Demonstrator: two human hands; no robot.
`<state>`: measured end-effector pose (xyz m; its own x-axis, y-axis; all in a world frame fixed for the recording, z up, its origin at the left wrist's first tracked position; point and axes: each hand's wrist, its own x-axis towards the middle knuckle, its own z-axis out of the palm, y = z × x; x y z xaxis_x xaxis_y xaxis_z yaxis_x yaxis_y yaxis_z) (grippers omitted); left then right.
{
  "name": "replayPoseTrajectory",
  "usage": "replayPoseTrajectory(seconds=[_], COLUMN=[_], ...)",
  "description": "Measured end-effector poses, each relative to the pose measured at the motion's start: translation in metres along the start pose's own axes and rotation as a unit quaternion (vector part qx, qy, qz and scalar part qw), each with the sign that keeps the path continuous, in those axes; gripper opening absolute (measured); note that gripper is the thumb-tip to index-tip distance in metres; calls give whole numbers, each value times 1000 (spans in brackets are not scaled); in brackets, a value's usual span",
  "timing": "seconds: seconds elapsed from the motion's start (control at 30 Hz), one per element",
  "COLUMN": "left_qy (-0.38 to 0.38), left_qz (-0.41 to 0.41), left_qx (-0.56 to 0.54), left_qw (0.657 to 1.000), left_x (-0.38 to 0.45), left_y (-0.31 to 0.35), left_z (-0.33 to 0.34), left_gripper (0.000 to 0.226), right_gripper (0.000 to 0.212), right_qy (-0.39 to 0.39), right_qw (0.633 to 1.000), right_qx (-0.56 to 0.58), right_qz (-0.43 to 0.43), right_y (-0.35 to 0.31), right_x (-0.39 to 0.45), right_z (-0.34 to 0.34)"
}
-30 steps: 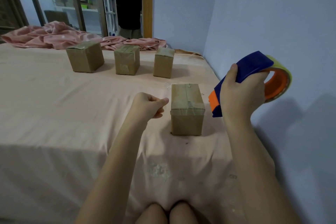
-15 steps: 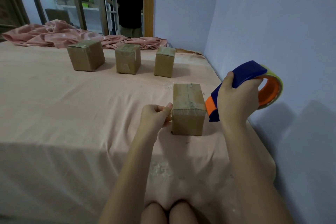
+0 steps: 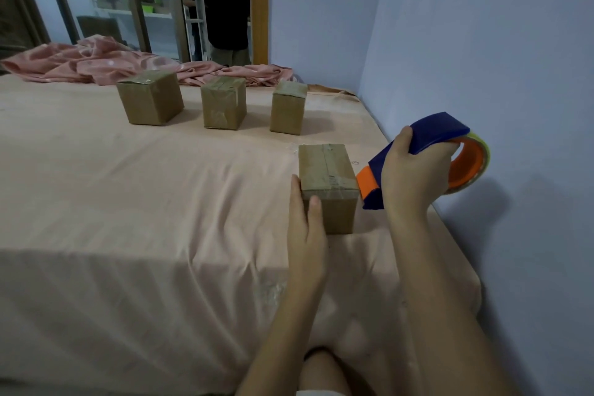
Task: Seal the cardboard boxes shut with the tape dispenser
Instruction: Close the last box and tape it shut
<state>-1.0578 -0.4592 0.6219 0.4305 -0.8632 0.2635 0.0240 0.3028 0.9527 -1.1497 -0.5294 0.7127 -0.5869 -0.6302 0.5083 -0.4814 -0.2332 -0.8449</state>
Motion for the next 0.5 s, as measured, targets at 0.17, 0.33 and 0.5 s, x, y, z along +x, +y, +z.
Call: replayPoseTrajectory(seconds=[0.17, 0.33, 0.5], left_qy=[-14, 33, -149], left_qz=[-4, 135, 250], left_qx=[102, 336, 623], left_qw=[995, 932, 726], left_x=[-3, 13, 34], left_y=[-11, 35, 46], left_z=[-7, -32, -4], left_gripper=[64, 95, 67], right_gripper=[49, 42, 41], right_qy=[0, -7, -16], right_qw=[1000, 996, 996], right_qx=[17, 59, 57], right_qz=[19, 66, 61], right_y=[2, 6, 2], right_x=[0, -7, -18], right_z=[-1, 8, 20])
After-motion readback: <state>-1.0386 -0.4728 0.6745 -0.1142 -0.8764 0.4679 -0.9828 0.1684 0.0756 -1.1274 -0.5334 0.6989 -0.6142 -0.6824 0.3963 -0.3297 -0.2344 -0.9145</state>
